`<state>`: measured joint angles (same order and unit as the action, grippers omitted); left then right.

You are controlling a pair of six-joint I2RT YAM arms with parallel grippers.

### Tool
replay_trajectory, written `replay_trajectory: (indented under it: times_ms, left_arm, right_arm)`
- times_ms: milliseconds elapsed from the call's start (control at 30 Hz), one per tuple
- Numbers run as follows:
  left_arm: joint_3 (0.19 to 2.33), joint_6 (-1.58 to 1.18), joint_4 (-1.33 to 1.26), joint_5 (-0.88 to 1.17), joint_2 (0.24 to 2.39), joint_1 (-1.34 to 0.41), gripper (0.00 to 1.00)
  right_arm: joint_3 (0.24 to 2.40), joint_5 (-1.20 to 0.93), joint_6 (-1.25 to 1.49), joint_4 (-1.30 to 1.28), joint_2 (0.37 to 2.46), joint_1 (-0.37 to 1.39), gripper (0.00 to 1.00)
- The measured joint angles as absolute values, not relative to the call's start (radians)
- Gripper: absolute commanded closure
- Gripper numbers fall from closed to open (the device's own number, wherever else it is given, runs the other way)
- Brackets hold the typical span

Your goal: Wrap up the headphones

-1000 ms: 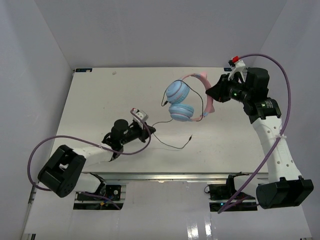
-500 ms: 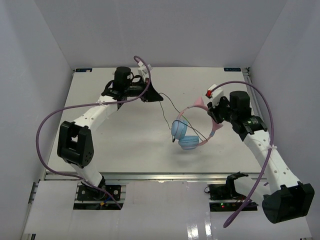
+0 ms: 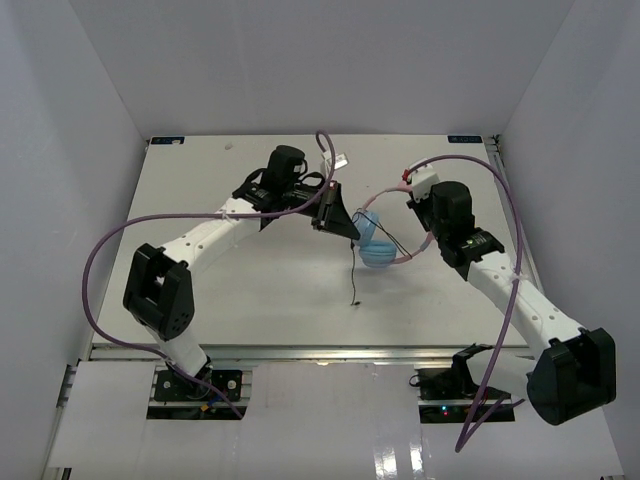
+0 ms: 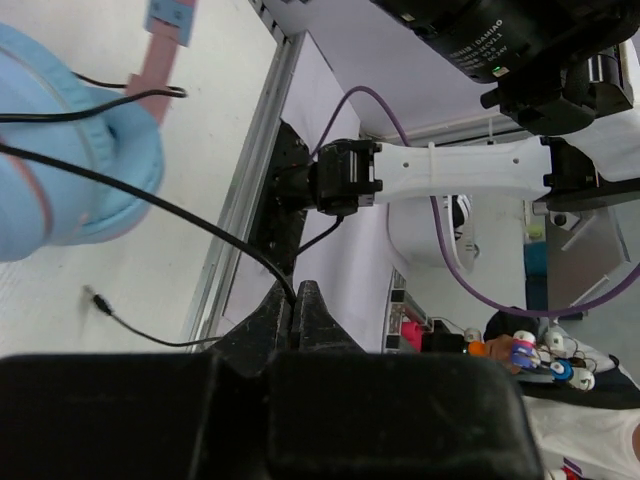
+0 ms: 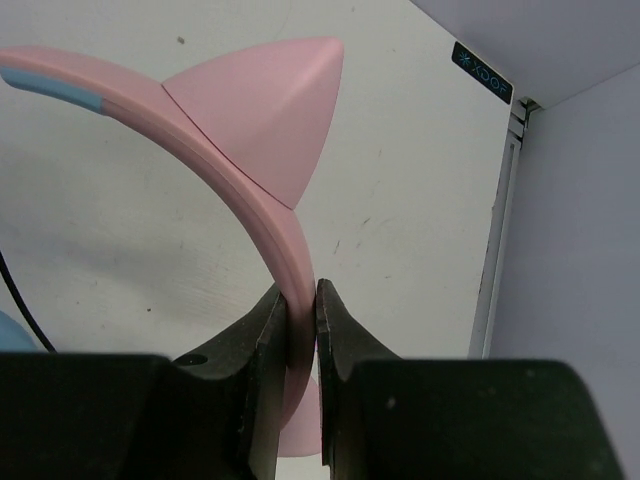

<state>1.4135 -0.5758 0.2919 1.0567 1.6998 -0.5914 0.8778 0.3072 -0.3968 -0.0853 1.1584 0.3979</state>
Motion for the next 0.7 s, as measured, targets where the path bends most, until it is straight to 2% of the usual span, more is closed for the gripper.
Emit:
replay_trajectory:
  times_ms: [267, 333, 400, 433, 500, 567, 700]
  left_arm:
    - [1.442, -0.821, 0.124, 0.926, 1.793, -0.666, 0.98]
    - [1.445, -0.865, 0.092, 0.878, 1.807, -0.669, 0.81]
    - [1.447, -0.895, 0.073, 0.836, 1.814, -0.67, 0.5]
    - [1.447, -0.904, 0.069, 0.818, 1.815, -0.672, 0.4]
    - [1.451, -0.909, 0.068, 0.785, 1.815, -0.681, 0.26]
    - [1.469, -0.898, 0.08, 0.757, 1.815, -0.703, 0.04]
    - [1.55, -0.83, 0.159, 0.69, 1.809, -0.776, 0.02]
  right_arm:
    - [0.952, 0.336, -0.181, -0.071, 1.262, 0.445, 0.92]
    - [0.971, 0.32, -0.121, -0.086, 1.272, 0.443, 0.92]
    - [0.993, 0.295, -0.069, -0.112, 1.281, 0.434, 0.92]
    - [1.007, 0.274, -0.046, -0.125, 1.287, 0.426, 0.92]
    - [1.038, 0.223, 0.0, -0.155, 1.302, 0.404, 0.92]
    - [1.068, 0.179, 0.035, -0.182, 1.32, 0.376, 0.92]
    - [1.117, 0.07, 0.114, -0.235, 1.365, 0.313, 0.92]
